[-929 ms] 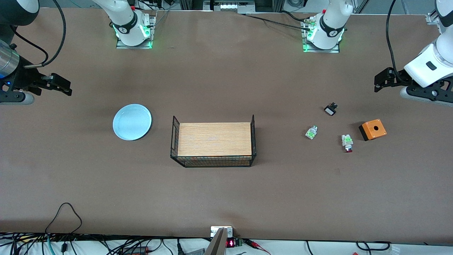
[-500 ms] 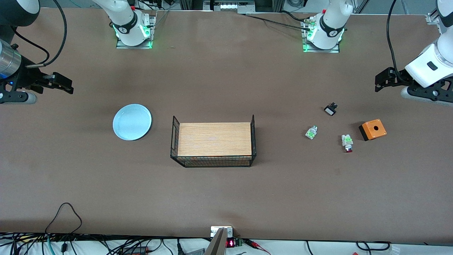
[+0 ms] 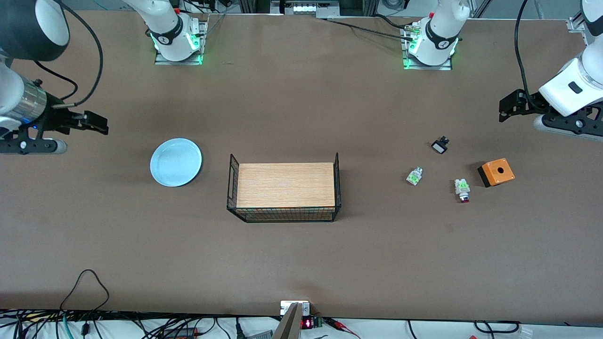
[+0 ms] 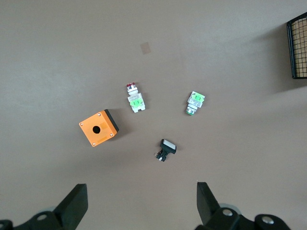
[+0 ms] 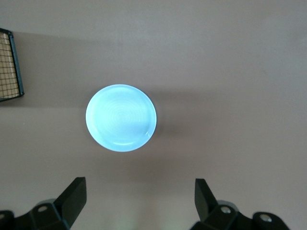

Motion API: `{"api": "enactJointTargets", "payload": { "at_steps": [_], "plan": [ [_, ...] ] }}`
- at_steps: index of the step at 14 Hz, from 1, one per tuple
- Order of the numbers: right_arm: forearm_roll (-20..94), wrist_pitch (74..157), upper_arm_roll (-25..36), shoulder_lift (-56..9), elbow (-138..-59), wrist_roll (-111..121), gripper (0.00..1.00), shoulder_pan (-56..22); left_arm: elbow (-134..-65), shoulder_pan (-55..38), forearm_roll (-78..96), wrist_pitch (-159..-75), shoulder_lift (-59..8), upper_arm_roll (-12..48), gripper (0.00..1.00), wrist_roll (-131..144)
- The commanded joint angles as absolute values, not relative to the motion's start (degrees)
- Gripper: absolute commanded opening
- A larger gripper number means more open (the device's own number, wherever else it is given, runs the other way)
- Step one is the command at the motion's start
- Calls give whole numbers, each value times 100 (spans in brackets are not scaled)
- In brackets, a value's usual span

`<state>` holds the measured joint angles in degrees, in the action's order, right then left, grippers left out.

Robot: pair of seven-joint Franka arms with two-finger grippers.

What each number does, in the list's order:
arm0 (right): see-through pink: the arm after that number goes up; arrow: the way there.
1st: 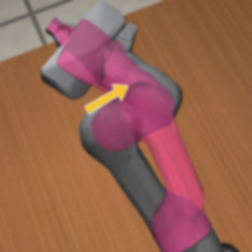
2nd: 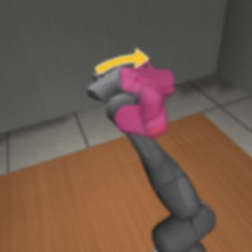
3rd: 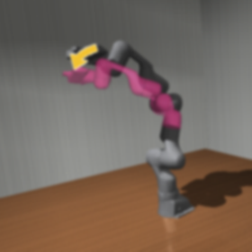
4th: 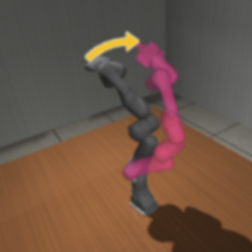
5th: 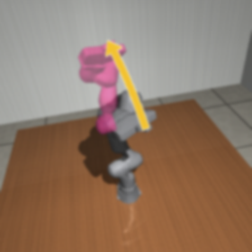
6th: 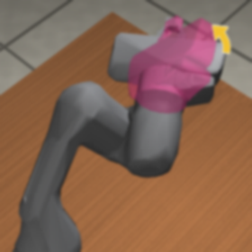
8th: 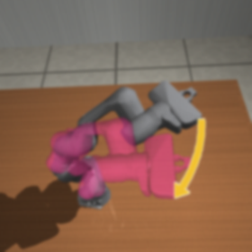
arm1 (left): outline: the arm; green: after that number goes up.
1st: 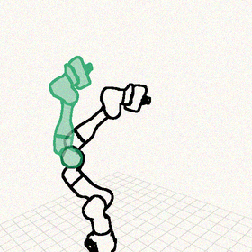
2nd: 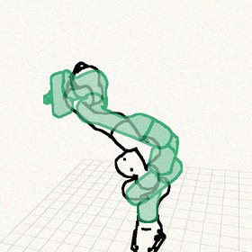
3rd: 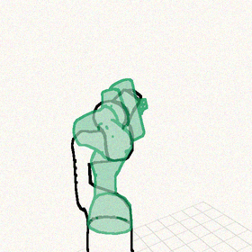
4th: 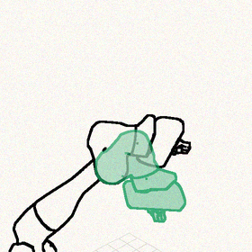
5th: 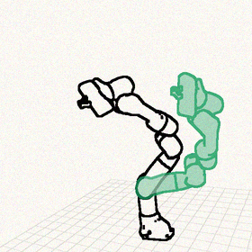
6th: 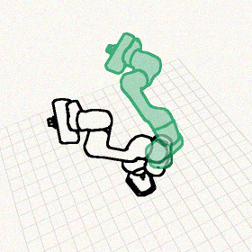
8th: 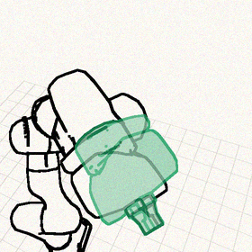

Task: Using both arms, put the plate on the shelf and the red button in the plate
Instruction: 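Move the right gripper toward the light blue plate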

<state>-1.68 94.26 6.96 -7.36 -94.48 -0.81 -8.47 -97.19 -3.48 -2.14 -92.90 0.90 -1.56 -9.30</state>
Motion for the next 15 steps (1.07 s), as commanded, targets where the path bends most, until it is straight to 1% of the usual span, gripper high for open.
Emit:
{"api": "enactJointTargets", "payload": {
  "at_steps": [1, 4, 5, 7, 8, 10, 12, 14, 15],
  "plan": [
    [-141, 9877, 712, -1168, -9465, -97, 100, -782, -9580, -360, -308, -9149, 53, -149, 100, -888],
    [-237, 10115, 729, -1397, -9658, -88, 100, -773, -9580, -360, -308, -9149, 53, -149, 100, -888],
    [-237, 10212, 738, -1406, -9816, -88, 100, -765, -9571, -360, -308, -9149, 53, -149, 100, -888],
    [-237, 10685, 747, -1398, -10263, -79, 100, -765, -9571, -360, -308, -9149, 53, -149, 100, -888],
    [-237, 11027, 747, -1406, -10527, -88, 100, -765, -9580, -360, -308, -9149, 53, -149, 100, -888],
    [-246, 12088, 747, -1301, -11421, -27, 100, -739, -9571, -360, -308, -9149, 53, -149, 100, -888],
    [-263, 13082, 738, -1248, -12213, 148, 100, -511, -9571, -360, -308, -9149, 53, -149, 100, -888],
    [-264, 13638, 738, -1248, -12654, 412, 100, -457, -9580, -360, -308, -9149, 53, -149, 100, -888],
    [-264, 13736, 738, -1248, -12778, 422, 100, -448, -9571, -360, -308, -9149, 53, -149, 100, -888]
  ]
}}
